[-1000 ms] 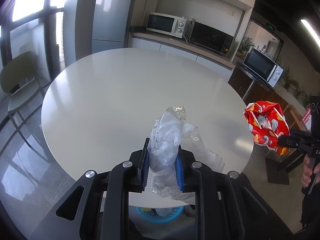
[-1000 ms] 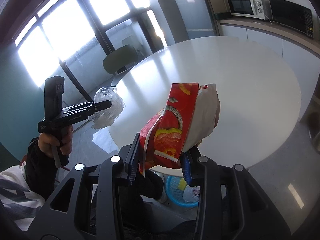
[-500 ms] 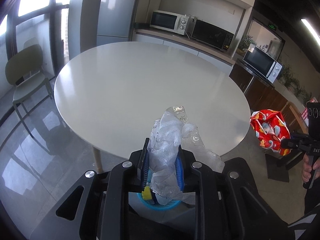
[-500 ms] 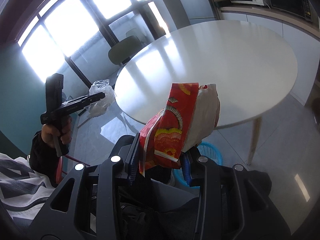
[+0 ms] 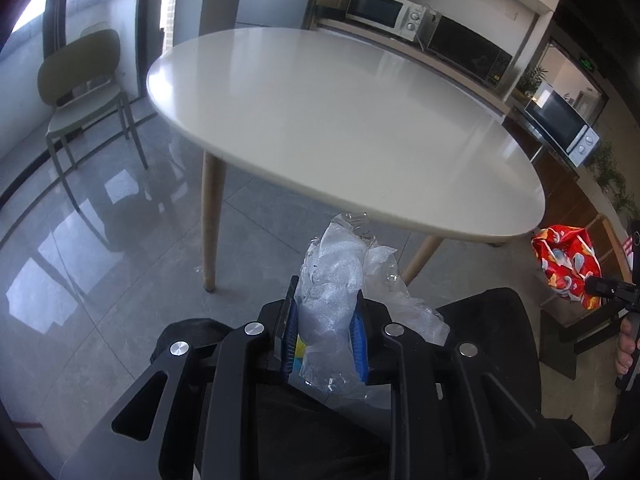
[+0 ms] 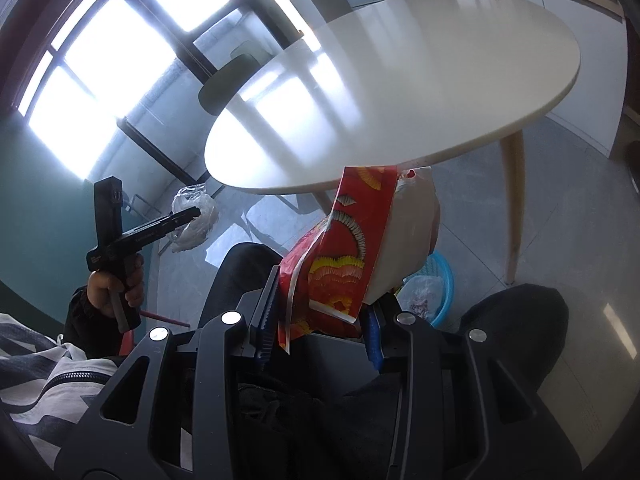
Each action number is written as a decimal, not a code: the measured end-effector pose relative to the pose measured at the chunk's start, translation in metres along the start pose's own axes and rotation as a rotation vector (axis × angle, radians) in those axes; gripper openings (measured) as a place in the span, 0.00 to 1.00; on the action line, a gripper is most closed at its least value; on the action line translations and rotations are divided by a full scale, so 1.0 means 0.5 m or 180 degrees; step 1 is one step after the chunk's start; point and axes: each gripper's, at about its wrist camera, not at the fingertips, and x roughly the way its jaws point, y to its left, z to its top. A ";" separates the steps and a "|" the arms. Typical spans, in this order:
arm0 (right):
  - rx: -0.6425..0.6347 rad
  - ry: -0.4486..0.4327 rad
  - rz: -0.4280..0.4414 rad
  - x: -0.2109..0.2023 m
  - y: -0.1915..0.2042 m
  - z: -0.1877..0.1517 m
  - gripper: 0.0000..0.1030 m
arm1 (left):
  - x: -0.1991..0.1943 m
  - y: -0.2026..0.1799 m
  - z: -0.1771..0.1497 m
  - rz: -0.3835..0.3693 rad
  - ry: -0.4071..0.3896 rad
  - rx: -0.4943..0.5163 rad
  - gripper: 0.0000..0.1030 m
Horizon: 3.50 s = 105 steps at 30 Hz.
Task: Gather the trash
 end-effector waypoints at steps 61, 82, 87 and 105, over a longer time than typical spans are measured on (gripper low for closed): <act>0.0564 0.1751 -0.0592 0.697 -0.255 -0.005 0.66 | 0.613 -0.030 -0.147 0.0034 0.1900 -0.0251 0.41; 0.0401 0.1472 -0.0803 0.612 -0.218 -0.015 0.92 | 0.560 -0.015 -0.142 0.0293 0.1816 -0.0257 0.94; 0.0340 0.1350 -0.0684 0.565 -0.186 -0.027 0.92 | 0.502 -0.035 -0.137 0.0235 0.1583 -0.0093 0.94; 0.0006 0.0541 -0.0339 0.371 -0.119 -0.071 0.92 | 0.315 -0.109 -0.142 -0.0049 0.1023 0.0148 0.94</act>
